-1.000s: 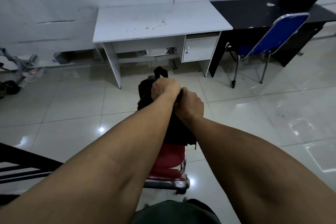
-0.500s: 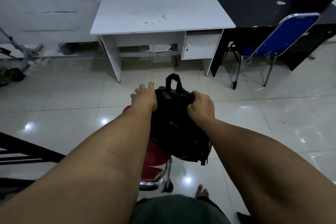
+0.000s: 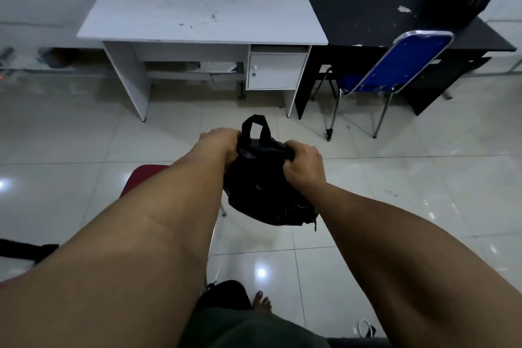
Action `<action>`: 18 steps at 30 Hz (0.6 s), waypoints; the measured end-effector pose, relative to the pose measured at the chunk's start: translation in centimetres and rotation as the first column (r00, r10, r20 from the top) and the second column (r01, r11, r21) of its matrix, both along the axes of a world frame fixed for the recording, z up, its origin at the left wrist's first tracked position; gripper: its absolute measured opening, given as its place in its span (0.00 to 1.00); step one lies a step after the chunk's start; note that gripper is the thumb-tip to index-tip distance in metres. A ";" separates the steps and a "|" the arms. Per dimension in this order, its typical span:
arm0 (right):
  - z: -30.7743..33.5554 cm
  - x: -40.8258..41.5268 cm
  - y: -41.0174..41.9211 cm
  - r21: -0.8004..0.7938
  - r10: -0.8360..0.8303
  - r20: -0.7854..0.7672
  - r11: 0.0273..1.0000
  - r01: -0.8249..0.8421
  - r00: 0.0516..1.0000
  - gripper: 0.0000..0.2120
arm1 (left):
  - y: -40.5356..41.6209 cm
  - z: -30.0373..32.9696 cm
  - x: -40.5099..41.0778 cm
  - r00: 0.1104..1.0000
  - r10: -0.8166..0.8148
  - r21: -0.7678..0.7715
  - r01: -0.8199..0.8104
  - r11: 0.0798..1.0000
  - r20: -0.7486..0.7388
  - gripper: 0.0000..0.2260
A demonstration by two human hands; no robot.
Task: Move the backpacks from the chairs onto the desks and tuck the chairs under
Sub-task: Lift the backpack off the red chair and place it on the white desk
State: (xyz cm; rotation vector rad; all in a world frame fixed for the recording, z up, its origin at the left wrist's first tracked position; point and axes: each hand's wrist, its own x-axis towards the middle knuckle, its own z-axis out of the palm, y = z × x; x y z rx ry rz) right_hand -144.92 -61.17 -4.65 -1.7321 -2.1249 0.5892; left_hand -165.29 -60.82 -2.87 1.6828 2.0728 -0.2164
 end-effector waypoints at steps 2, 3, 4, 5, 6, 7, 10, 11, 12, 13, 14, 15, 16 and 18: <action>0.3 1.1 2.0 0.016 -0.005 0.013 1.000 0.005 1.000 0.18 | 1.5 -0.5 1.2 0.999 -0.009 0.039 0.010 0.999 -0.036 0.19; 0.4 1.6 3.1 0.025 -0.014 0.017 1.000 0.014 1.000 0.19 | 2.0 -0.9 1.7 1.000 -0.005 0.088 0.008 0.996 -0.029 0.18; 0.5 2.1 4.2 0.035 -0.025 0.022 0.999 0.024 0.999 0.19 | 2.7 -1.5 2.1 1.000 0.004 0.142 -0.006 0.990 0.015 0.17; 0.6 2.5 5.3 0.041 -0.038 0.023 0.998 0.037 0.999 0.19 | 3.3 -1.9 2.4 0.996 0.016 0.198 -0.034 0.980 0.092 0.16; 0.7 2.8 6.6 0.042 -0.054 0.028 0.998 0.053 0.998 0.19 | 4.1 -2.4 2.7 0.982 0.033 0.252 -0.080 0.964 0.184 0.14; 1.0 3.0 8.4 0.041 -0.064 0.043 0.997 0.063 0.997 0.19 | 5.5 -2.9 3.0 0.964 0.046 0.310 -0.130 0.942 0.264 0.10; 1.5 3.8 12.5 0.060 -0.073 0.093 0.996 0.068 0.993 0.18 | 8.8 -3.5 3.8 0.931 0.039 0.438 -0.208 0.874 0.364 0.05; 1.5 3.9 13.7 0.059 -0.076 0.097 0.996 0.070 0.992 0.19 | 9.9 -3.4 3.9 0.930 0.026 0.460 -0.206 0.864 0.367 0.05; 1.7 3.9 15.3 0.058 -0.077 0.099 0.996 0.071 0.992 0.19 | 11.4 -3.1 3.9 0.931 0.012 0.483 -0.200 0.853 0.365 0.06; 1.8 3.8 16.5 0.048 -0.072 0.105 0.997 0.067 0.992 0.19 | 12.7 -2.8 3.7 0.932 0.000 0.495 -0.192 0.847 0.362 0.06; 1.9 3.8 17.6 0.036 -0.065 0.111 0.998 0.061 0.992 0.20 | 13.7 -2.6 3.5 0.932 -0.010 0.501 -0.185 0.846 0.361 0.07; 2.0 3.7 19.0 0.031 -0.067 0.105 0.997 0.064 0.992 0.20 | 15.3 -2.3 3.1 0.936 -0.019 0.506 -0.173 0.845 0.353 0.07; 2.1 3.6 20.2 0.026 -0.069 0.098 0.997 0.067 0.993 0.20 | 16.6 -1.9 2.8 0.938 -0.021 0.501 -0.166 0.849 0.346 0.07; 2.4 3.3 22.4 0.029 -0.066 0.086 0.998 0.064 0.994 0.20 | 19.0 -1.0 2.3 0.944 -0.020 0.506 -0.159 0.848 0.330 0.07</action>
